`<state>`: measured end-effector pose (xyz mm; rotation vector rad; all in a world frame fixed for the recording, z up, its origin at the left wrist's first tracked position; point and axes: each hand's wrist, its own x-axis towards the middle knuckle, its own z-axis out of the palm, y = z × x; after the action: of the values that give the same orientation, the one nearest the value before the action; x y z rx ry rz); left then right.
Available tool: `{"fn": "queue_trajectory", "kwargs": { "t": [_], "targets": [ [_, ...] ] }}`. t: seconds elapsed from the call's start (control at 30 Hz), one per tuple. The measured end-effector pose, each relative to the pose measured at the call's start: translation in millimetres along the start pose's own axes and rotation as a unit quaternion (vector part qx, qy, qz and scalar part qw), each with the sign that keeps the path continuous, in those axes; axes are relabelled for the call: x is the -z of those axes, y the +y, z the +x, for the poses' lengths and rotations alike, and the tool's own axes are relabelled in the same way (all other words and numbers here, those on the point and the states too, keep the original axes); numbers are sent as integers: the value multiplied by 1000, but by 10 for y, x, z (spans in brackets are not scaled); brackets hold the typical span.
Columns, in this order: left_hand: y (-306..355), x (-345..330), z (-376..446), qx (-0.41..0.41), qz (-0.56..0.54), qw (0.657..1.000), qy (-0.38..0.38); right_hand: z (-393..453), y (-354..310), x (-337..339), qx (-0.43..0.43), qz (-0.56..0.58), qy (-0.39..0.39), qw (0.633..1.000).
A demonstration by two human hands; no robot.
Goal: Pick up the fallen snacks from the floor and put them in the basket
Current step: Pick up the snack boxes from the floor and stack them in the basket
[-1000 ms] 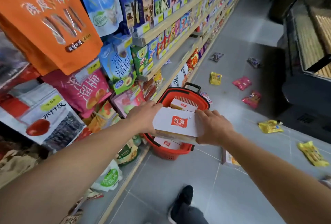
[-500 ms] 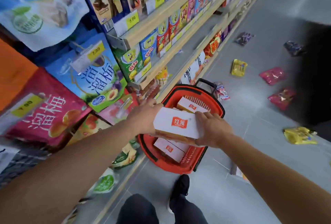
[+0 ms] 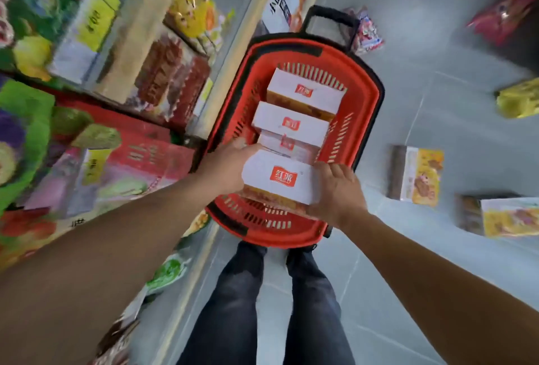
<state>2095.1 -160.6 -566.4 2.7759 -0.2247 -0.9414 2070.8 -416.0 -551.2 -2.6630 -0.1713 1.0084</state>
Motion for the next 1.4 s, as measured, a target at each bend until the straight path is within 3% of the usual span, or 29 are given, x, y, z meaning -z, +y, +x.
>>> {"fn": "queue_trajectory", "kwargs": {
  "t": [0.43, 0.7, 0.8, 0.93, 1.03, 1.1, 1.17, 1.23, 1.3, 1.4],
  "targets": [
    [-697, -1286, 1251, 34, -1, 991, -131, 1526, 235, -1351, -41, 15, -135, 990],
    [-762, -1606, 1823, 71, -27, 981, -177, 2113, 371, -1572, -20, 22, -202, 979],
    [-727, -1704, 1829, 47, -14, 988, -149, 2148, 424, -1685, 21, -71, -154, 985],
    [-701, -1770, 1745, 99, -5, 984, -149, 2029, 430, -1763, -49, 1, -132, 990],
    [-650, -1629, 1672, 121, -118, 985, 25, 1874, 398, -1573, -169, 190, 39, 966],
    [-599, -1468, 1617, 147, -214, 954, 152, 1838, 382, -1370, -189, 242, 193, 932],
    [-563, -1318, 1647, 159, -270, 929, 198, 1904, 358, -1177, -199, 278, 265, 901],
    [-529, -1197, 1784, 181, -330, 916, 137, 2062, 354, -1024, -224, 335, 221, 888],
    [-511, -1106, 1945, 210, -421, 880, 66, 2235, 370, -935, -253, 398, 122, 873],
    [-475, -1048, 2068, 245, -468, 847, 59, 2373, 407, -957, -263, 413, 98, 867]
  ]
}}
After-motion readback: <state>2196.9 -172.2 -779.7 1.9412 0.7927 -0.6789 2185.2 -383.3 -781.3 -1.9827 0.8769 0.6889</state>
